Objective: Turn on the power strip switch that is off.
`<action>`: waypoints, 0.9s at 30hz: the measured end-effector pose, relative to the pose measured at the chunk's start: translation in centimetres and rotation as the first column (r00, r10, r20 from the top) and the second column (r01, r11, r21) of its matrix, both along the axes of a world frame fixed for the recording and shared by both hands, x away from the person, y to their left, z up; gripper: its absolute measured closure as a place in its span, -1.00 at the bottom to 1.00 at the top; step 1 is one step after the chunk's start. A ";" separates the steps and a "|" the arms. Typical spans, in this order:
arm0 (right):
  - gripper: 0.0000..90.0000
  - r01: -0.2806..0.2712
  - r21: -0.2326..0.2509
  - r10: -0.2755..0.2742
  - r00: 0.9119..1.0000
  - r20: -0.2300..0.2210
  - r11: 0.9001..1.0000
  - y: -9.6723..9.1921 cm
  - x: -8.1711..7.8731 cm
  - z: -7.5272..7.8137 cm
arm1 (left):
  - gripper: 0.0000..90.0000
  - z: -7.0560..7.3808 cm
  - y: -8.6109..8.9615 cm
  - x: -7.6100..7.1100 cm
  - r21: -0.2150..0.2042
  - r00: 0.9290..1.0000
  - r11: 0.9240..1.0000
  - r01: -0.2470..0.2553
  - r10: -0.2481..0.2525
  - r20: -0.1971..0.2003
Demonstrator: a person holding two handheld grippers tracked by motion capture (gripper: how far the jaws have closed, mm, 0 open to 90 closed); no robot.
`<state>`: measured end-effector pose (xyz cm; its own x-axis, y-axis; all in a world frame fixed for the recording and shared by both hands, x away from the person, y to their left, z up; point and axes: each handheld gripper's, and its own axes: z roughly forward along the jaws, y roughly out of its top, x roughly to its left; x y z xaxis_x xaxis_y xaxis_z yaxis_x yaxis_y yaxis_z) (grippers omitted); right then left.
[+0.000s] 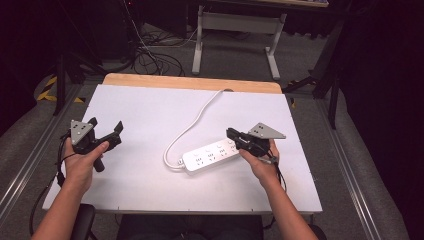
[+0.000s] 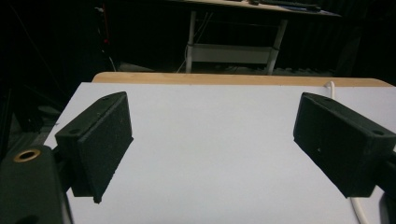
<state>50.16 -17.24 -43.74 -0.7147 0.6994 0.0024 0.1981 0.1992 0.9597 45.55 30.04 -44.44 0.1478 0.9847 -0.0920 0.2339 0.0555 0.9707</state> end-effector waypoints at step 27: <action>0.47 0.046 0.107 -0.050 0.998 0.034 0.993 -4.8 -0.7 1.1 | -0.71 0.1 0.2 -0.1 -0.014 1.000 1.000 -0.013 0.014 0.009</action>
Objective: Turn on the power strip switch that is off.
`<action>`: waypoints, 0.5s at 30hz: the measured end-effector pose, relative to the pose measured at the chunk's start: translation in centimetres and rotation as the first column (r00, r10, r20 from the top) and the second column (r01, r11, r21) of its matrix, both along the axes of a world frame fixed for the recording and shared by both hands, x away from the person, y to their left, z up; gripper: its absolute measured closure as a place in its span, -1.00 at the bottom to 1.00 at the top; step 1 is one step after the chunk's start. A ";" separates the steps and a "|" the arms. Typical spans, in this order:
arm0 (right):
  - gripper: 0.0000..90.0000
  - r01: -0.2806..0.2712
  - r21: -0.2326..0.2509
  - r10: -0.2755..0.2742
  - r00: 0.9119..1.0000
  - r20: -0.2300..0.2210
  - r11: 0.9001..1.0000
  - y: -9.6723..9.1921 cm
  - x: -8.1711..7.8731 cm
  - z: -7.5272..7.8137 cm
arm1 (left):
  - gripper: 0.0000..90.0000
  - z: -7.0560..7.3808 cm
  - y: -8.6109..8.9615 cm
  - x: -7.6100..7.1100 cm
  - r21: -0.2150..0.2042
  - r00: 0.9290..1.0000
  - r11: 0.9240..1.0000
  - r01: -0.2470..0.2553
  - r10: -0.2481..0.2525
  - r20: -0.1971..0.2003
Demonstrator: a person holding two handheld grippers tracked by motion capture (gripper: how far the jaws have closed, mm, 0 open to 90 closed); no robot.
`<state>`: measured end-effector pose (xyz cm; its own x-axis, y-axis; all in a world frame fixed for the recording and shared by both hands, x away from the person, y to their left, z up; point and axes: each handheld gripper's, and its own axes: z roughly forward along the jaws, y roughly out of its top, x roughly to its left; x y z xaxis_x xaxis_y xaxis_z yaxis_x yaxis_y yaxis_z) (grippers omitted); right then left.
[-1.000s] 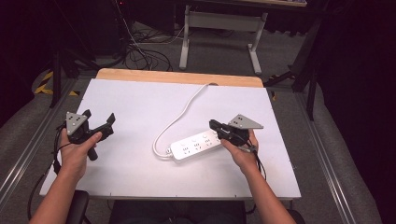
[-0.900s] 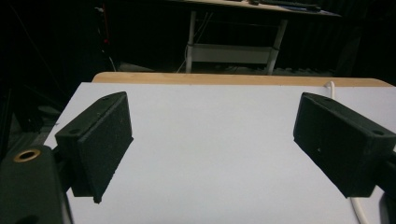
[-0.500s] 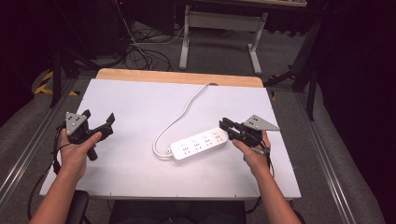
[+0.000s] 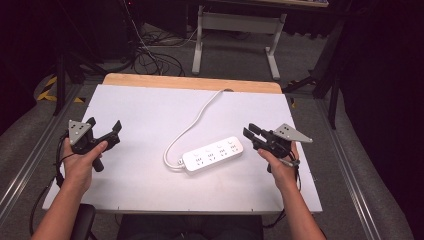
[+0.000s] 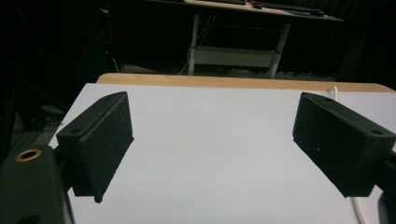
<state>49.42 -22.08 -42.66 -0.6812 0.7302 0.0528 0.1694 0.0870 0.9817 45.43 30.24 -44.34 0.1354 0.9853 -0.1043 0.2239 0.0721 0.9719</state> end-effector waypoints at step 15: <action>0.08 -0.012 0.079 0.006 0.997 0.081 0.997 -1.5 -0.4 0.3 | -0.69 0.0 0.1 0.0 -0.008 1.000 1.000 -0.002 0.002 -0.002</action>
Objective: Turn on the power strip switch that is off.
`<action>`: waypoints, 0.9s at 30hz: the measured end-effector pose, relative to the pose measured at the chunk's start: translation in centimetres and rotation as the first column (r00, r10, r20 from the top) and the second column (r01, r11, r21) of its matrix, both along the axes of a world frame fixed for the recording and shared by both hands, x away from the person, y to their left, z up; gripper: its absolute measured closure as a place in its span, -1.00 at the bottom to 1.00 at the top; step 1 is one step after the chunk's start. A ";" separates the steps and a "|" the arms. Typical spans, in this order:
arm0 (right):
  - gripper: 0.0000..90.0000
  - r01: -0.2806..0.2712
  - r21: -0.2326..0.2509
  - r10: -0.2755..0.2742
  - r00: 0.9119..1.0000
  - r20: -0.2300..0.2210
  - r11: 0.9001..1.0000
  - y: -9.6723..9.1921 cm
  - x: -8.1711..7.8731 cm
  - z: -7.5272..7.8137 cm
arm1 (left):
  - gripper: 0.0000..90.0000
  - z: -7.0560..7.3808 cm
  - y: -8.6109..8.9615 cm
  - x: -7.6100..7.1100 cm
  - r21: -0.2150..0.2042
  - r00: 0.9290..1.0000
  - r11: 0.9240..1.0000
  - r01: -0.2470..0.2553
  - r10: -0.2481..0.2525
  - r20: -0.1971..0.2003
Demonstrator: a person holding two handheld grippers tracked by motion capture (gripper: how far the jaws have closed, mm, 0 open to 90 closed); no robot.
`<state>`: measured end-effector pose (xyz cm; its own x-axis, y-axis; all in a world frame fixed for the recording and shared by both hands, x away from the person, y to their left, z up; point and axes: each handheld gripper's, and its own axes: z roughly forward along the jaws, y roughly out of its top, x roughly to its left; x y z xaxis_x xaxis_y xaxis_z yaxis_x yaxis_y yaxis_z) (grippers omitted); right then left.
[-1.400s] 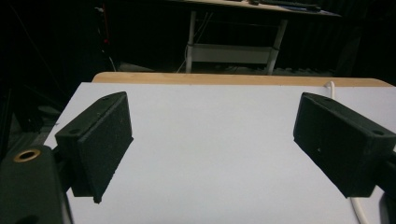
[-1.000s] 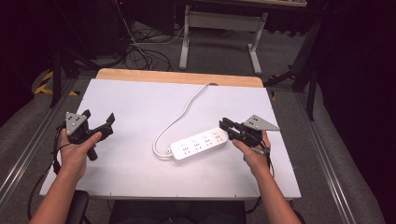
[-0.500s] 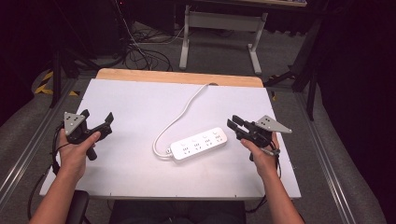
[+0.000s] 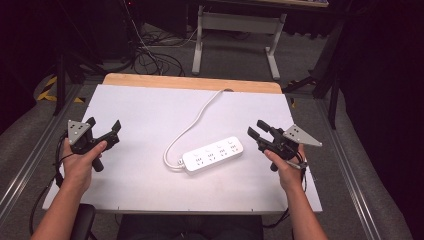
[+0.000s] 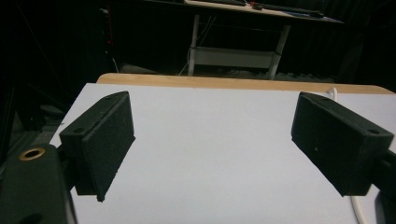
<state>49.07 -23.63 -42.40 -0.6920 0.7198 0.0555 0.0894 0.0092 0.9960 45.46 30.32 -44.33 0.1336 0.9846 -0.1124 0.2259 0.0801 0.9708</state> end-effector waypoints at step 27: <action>-0.95 0.022 0.018 -0.022 1.000 0.005 1.000 -0.5 0.1 -0.3 | -0.86 0.1 -0.1 0.0 0.002 1.000 1.000 0.017 -0.017 0.005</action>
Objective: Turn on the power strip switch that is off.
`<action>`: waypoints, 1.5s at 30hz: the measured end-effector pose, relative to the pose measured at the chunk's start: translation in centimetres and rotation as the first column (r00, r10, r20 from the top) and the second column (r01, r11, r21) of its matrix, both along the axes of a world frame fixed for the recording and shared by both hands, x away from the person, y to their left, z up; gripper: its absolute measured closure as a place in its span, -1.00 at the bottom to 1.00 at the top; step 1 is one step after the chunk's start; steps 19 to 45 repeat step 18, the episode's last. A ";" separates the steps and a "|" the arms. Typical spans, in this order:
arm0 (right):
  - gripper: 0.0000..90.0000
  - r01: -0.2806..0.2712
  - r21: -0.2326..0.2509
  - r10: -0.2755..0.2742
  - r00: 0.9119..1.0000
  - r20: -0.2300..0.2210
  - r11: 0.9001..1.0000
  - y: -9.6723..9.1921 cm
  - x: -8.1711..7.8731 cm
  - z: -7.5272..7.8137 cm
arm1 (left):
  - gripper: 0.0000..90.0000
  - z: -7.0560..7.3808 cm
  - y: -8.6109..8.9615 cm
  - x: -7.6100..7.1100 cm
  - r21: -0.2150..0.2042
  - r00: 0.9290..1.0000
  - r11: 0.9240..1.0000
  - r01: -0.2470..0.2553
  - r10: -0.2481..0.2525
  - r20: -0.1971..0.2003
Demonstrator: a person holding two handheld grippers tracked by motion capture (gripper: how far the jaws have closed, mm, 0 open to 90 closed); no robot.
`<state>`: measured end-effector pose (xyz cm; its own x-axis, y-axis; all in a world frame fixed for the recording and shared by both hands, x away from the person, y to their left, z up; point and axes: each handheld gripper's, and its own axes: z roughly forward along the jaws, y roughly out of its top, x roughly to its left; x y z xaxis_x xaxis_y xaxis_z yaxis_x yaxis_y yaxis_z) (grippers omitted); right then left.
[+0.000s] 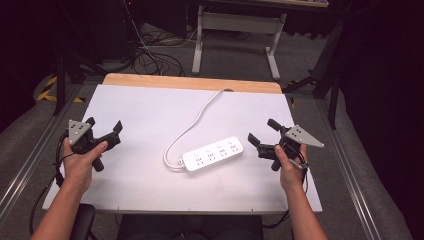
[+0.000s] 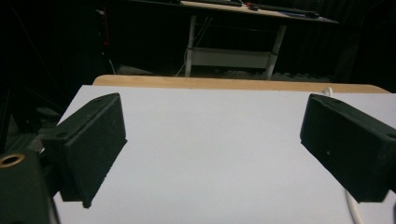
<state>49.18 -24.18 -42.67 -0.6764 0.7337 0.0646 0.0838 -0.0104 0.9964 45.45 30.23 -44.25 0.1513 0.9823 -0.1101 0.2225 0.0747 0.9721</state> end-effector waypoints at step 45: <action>-0.97 0.018 0.015 -0.018 1.000 0.004 1.000 -0.2 0.1 0.0 | -0.95 0.0 0.0 0.1 0.000 1.000 1.000 -0.006 0.006 -0.009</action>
